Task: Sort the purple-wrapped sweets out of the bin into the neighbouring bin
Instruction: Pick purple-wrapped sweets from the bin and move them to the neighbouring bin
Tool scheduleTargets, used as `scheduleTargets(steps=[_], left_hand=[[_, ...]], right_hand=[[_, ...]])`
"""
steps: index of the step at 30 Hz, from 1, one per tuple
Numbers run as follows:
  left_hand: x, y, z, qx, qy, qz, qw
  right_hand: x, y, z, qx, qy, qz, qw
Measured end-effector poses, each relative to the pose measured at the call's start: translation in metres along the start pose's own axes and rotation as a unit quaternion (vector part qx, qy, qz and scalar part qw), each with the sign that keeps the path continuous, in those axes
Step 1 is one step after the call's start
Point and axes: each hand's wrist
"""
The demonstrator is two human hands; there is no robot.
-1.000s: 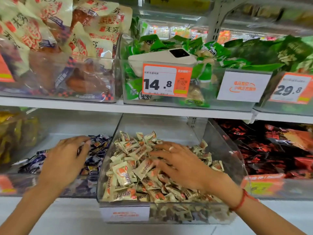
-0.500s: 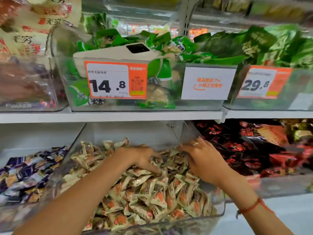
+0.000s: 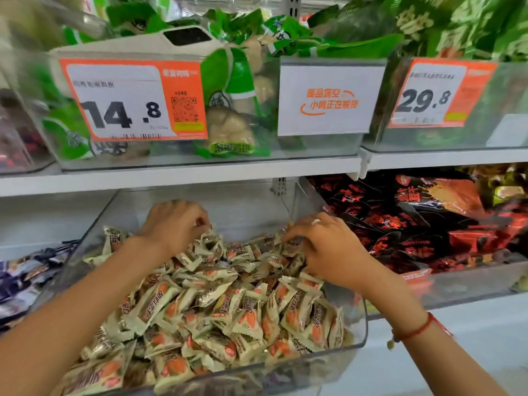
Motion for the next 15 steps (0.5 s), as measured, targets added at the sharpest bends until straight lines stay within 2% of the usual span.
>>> scheduleTargets(steps=[3, 5, 7, 9, 10, 13, 15], left_hand=[[0.006, -0.009, 0.013, -0.031, -0.035, 0.028, 0.998], [0.009, -0.008, 0.015, -0.014, -0.051, -0.01, 0.999], [0.006, 0.003, 0.012, 0.073, -0.07, -0.06, 0.993], [0.0, 0.018, 0.007, 0.159, -0.124, -0.077, 0.976], [-0.004, 0.024, 0.002, 0.168, -0.158, -0.079, 0.97], [-0.016, 0.035, -0.012, 0.04, -0.267, -0.074, 0.96], [-0.024, 0.04, -0.019, -0.06, -0.336, -0.057, 0.938]], right_hand=[[0.001, 0.0, 0.002, -0.063, 0.008, -0.016, 0.998], [0.001, 0.0, 0.001, -0.073, 0.013, -0.02, 0.997], [0.001, 0.001, 0.001, -0.083, 0.019, -0.024, 0.996], [0.001, 0.001, 0.001, -0.082, 0.02, -0.025, 0.996], [0.002, 0.001, 0.002, -0.08, 0.02, -0.025, 0.996], [0.003, 0.0, 0.003, -0.082, 0.018, -0.032, 0.996], [0.003, 0.0, 0.003, -0.079, 0.016, -0.037, 0.996]])
Point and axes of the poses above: each hand's wrist, its own x-axis away from the middle knuckle, its own z-axis out of the back of the hand, y = z × x, and after that the axes turned 5 degrees about y, right-handed
